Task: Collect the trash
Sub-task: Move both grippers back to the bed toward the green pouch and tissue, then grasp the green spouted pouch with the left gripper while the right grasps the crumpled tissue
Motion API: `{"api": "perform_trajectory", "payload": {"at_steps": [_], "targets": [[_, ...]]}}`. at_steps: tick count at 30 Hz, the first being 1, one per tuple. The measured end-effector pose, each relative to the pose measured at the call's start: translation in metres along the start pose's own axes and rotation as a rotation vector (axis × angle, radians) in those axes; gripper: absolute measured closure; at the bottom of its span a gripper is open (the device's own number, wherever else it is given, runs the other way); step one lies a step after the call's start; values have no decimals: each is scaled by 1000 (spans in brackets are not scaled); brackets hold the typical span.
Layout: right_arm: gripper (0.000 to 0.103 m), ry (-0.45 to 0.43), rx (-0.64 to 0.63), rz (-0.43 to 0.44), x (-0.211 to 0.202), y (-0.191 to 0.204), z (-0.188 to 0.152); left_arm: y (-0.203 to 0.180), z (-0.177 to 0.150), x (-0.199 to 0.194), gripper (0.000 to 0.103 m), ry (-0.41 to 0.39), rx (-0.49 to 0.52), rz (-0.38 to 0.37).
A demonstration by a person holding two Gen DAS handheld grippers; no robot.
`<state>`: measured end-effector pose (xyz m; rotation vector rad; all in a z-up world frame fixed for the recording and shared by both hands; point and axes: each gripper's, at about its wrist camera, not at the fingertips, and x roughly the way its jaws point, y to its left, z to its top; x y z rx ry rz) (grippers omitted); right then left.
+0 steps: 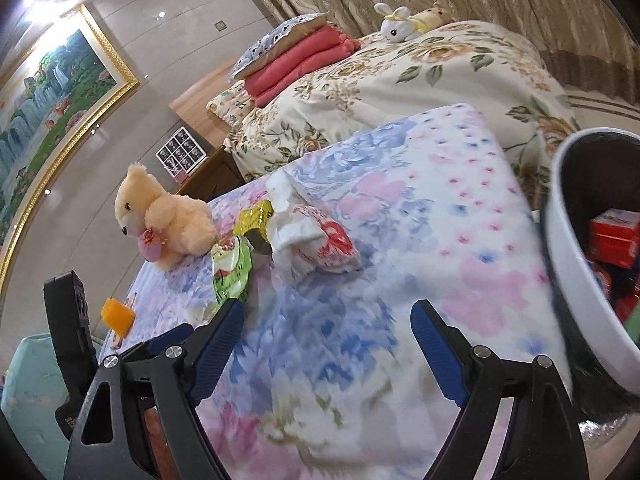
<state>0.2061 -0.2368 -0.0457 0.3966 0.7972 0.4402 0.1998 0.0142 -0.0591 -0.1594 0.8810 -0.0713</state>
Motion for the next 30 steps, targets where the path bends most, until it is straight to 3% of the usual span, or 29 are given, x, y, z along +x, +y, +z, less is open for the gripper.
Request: {"api": "perform_trajectory", "payload": {"at_steps": [8, 14, 16, 17, 18, 19, 20, 24, 30], "targets": [[16, 19, 9, 24, 36, 5, 19, 19, 18, 10, 19, 14, -68, -83], [17, 34, 9, 6, 59, 6, 28, 20, 29, 24, 20, 28, -85, -92], [24, 42, 15, 3, 64, 5, 28, 16, 30, 31, 38, 41, -67, -91], [39, 45, 17, 3, 65, 3, 28, 15, 30, 35, 50, 55, -57, -95], [51, 53, 18, 0, 67, 2, 27, 13, 29, 37, 54, 56, -48, -103], [53, 61, 23, -4, 68, 0, 26, 12, 28, 36, 59, 47, -37, -106], [56, 57, 31, 2, 67, -3, 26, 9, 28, 36, 73, 45, -21, -122], [66, 41, 46, 13, 57, -8, 23, -1, 25, 29, 82, 26, 32, -114], [68, 12, 52, 23, 35, -8, 17, -2, 15, 11, 84, 19, 32, -144]]}}
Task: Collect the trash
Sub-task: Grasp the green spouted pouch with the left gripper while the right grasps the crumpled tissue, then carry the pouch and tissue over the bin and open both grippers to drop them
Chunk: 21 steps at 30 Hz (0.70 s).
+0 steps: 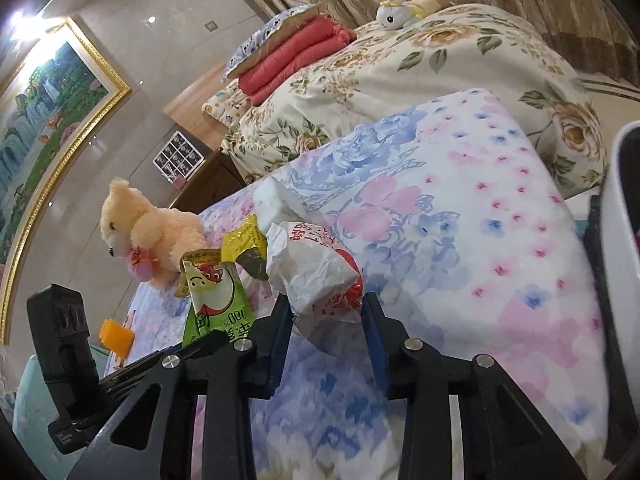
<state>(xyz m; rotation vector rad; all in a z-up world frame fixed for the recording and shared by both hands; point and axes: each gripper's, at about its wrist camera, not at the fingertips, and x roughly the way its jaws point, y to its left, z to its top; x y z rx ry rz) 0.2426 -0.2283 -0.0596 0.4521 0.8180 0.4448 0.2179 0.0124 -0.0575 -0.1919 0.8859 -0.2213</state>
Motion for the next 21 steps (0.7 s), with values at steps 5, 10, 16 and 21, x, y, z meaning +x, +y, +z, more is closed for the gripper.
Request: {"api": "perform_trajectory", "payload": {"at_steps": [5, 10, 16, 21], "targets": [[68, -22, 8, 5, -25, -3, -11, -11, -14, -16, 84, -3, 8, -39], [68, -47, 16, -9, -51, -9, -22, -26, -28, -24, 84, 12, 21, -83], [68, -83, 17, -29, -82, -15, -32, -46, -40, -32, 84, 18, 50, -105], [68, -103, 31, -47, -101, -23, -42, -65, -47, -38, 84, 21, 82, -126]]}}
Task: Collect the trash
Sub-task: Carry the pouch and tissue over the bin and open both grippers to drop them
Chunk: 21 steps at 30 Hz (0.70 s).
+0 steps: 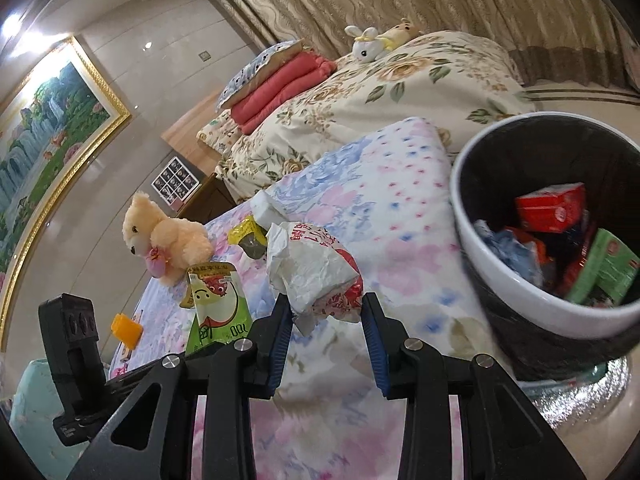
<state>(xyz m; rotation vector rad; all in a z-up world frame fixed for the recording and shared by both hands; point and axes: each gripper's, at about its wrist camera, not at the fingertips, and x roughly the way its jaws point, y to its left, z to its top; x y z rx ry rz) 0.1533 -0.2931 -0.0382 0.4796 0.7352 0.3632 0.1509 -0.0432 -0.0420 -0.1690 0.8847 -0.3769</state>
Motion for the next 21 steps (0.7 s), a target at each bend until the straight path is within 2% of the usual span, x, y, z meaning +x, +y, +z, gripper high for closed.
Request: {"api": "perform_trajectory", "payload": {"at_steps": [21], "targets": [[68, -90, 73, -92, -65, -49, -12, -79, -1, 3, 85, 22, 129, -101]]}}
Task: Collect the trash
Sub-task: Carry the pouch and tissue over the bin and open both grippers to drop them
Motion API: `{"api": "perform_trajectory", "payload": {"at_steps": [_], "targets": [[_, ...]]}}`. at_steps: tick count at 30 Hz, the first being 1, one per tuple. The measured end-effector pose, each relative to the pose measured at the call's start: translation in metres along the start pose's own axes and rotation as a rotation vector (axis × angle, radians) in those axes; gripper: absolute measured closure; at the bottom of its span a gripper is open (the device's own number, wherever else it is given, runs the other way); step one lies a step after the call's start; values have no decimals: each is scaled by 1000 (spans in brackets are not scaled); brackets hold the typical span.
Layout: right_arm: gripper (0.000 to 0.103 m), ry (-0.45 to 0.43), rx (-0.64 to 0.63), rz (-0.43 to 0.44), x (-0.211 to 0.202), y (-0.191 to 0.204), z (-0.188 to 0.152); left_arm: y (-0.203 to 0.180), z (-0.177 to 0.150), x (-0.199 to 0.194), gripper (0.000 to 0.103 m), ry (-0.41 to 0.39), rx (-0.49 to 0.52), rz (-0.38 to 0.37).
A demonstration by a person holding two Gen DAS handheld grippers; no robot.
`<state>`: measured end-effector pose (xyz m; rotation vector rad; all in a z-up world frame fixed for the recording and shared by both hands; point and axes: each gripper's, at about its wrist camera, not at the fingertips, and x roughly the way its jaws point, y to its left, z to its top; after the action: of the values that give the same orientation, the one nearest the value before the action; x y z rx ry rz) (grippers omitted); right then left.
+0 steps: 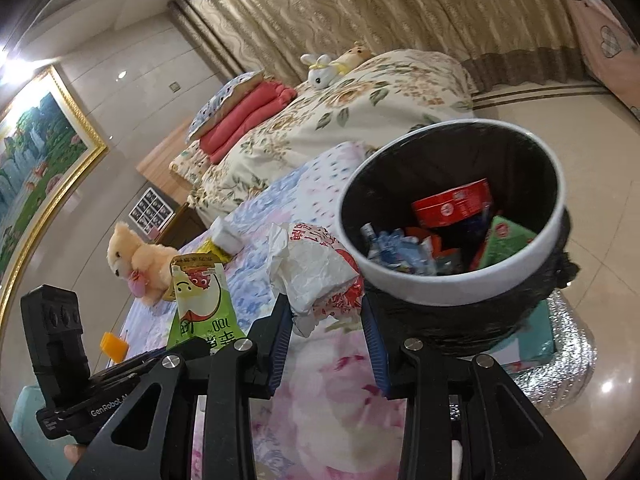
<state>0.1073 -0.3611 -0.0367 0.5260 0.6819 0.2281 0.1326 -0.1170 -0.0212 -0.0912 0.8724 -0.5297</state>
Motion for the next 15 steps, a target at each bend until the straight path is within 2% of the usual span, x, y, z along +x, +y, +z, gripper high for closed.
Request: {"api": "perform_trajectory", "payload": {"at_steps": [15], "targets": [[68, -69, 30, -68, -27, -30, 22, -42, 17, 22, 84, 25, 70, -57]]}}
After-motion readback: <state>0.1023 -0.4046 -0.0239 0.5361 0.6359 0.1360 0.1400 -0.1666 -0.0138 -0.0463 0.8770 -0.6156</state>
